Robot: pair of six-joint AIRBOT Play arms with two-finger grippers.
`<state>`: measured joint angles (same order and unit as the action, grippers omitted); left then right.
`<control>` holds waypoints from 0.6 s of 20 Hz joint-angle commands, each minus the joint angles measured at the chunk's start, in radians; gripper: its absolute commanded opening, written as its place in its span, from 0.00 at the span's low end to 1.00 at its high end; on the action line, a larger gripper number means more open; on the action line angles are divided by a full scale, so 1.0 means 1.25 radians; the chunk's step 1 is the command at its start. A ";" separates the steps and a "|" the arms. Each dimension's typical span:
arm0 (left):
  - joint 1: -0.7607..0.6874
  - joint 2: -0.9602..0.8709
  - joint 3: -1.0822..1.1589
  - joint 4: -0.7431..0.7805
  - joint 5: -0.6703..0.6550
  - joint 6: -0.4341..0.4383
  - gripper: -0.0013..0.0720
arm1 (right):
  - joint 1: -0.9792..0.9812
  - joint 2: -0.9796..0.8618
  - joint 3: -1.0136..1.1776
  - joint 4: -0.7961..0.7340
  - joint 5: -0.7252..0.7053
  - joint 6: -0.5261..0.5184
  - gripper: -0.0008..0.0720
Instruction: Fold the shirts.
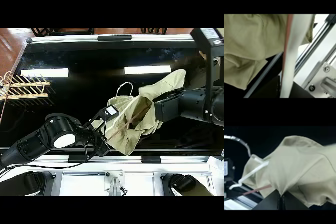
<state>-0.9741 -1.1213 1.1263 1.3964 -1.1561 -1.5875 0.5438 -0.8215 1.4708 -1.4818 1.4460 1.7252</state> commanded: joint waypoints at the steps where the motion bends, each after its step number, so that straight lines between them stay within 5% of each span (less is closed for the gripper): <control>1: 0.013 -0.001 0.001 -0.033 0.064 -0.002 0.07 | 0.000 0.010 0.001 0.074 0.001 0.008 0.08; 10: 0.013 -0.001 0.001 -0.049 0.097 0.005 0.07 | 0.000 -0.035 0.000 0.142 0.007 0.010 0.10; 11: 0.013 0.000 0.001 -0.049 0.089 0.005 0.07 | 0.000 -0.035 0.000 0.139 0.008 0.011 0.28; 12: 0.013 0.000 0.001 -0.043 0.071 0.008 0.07 | 0.000 -0.034 0.000 0.131 0.011 0.013 0.67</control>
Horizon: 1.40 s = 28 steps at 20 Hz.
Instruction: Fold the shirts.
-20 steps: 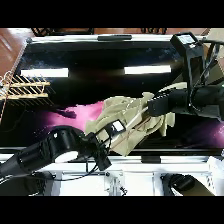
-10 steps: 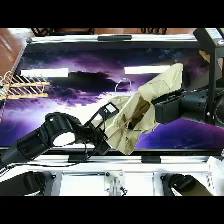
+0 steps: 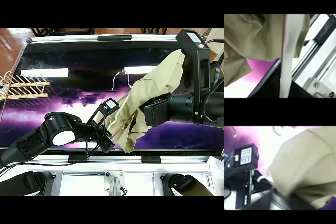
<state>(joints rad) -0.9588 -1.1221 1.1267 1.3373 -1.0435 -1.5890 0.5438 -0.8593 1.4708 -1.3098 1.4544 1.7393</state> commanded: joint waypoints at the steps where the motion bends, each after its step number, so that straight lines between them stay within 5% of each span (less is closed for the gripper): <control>1: 0.001 0.002 0.001 0.016 -0.043 0.009 0.06 | 0.000 0.000 0.000 -0.013 0.006 0.002 0.72; 4: 0.003 0.003 0.001 0.051 -0.097 0.048 0.07 | 0.000 0.034 0.029 -0.106 0.005 -0.024 0.72; 8: 0.005 0.002 0.001 0.049 -0.098 0.088 0.07 | 0.000 0.086 0.154 -0.437 0.035 -0.015 0.72; 11: 0.005 0.002 0.001 0.049 -0.137 0.138 0.07 | 0.000 0.086 0.202 -0.670 0.177 -0.037 0.71; 13: 0.005 0.002 0.001 0.049 -0.174 0.176 0.07 | 0.000 0.068 0.201 -0.710 0.265 -0.098 0.71; 18: 0.007 0.002 0.001 0.046 -0.256 0.276 0.07 | -0.020 -0.040 0.201 -0.571 0.315 -0.169 0.71; 25: 0.056 0.002 0.000 0.046 -0.255 0.314 0.07 | -0.418 -0.220 0.201 -0.123 0.224 -0.357 0.71; 28: 0.086 0.002 0.000 0.046 -0.258 0.359 0.07 | -0.495 -0.258 0.201 -0.041 0.227 -0.805 0.71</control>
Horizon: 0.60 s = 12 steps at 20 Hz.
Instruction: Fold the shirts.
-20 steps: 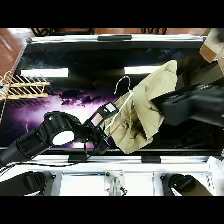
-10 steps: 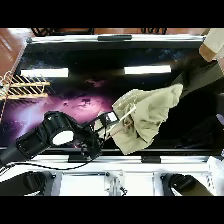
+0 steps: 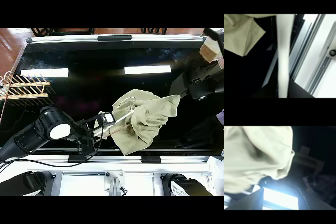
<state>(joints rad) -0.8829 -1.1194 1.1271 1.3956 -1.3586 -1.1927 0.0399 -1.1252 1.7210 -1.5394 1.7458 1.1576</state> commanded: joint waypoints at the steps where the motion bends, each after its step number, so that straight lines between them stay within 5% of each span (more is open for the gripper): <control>1: 0.034 0.000 0.000 0.000 -0.011 0.056 0.07 | -0.092 -0.055 0.001 0.149 0.001 -0.489 0.71; 5: 0.069 0.000 0.000 0.001 -0.013 0.089 0.07 | -0.093 -0.110 0.001 0.203 0.014 -0.720 0.71; 12: 0.116 -0.002 0.000 0.002 -0.016 0.159 0.07 | -0.090 -0.186 0.001 0.283 0.015 -0.835 0.71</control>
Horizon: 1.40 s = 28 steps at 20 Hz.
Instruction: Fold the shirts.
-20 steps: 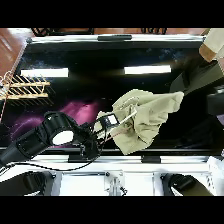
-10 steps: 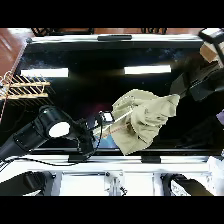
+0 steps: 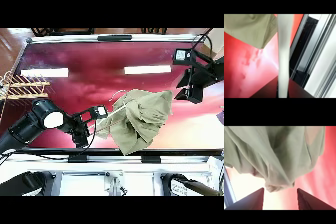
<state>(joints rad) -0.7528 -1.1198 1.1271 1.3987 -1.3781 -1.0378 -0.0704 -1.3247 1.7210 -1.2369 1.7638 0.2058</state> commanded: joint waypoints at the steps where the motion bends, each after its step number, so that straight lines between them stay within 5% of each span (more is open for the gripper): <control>1: 0.012 -0.003 0.000 0.000 -0.001 0.035 0.07 | -0.002 -0.034 0.001 0.055 0.001 -0.080 0.71; 17: 0.042 -0.005 0.001 0.057 0.059 0.068 0.07 | 0.068 -0.066 -0.063 0.063 0.039 -0.051 0.66; 19: 0.061 -0.005 0.001 0.057 0.105 0.071 0.07 | 0.068 -0.066 -0.063 0.074 0.041 -0.033 0.50; 21: 0.067 -0.006 0.001 0.051 0.146 0.105 0.07 | 0.068 -0.066 -0.063 0.078 0.041 -0.033 0.50; 24: 0.070 -0.015 0.000 0.054 0.136 0.109 0.07 | 0.068 -0.066 -0.063 0.089 0.054 0.005 0.15; 26: 0.070 -0.015 0.000 0.057 0.158 0.109 0.08 | 0.068 -0.066 -0.063 0.092 0.059 0.028 0.09; 27: 0.070 -0.015 0.001 0.059 0.169 0.109 0.12 | 0.068 -0.066 -0.063 0.098 0.060 0.041 0.08; 28: 0.069 -0.015 0.001 0.068 0.179 0.109 0.37 | 0.068 -0.066 -0.063 0.103 0.065 0.057 0.08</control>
<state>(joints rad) -0.6678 -1.1366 1.1267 1.4807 -1.1946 -0.9089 0.0135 -1.4063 1.6421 -1.1282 1.8355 0.2298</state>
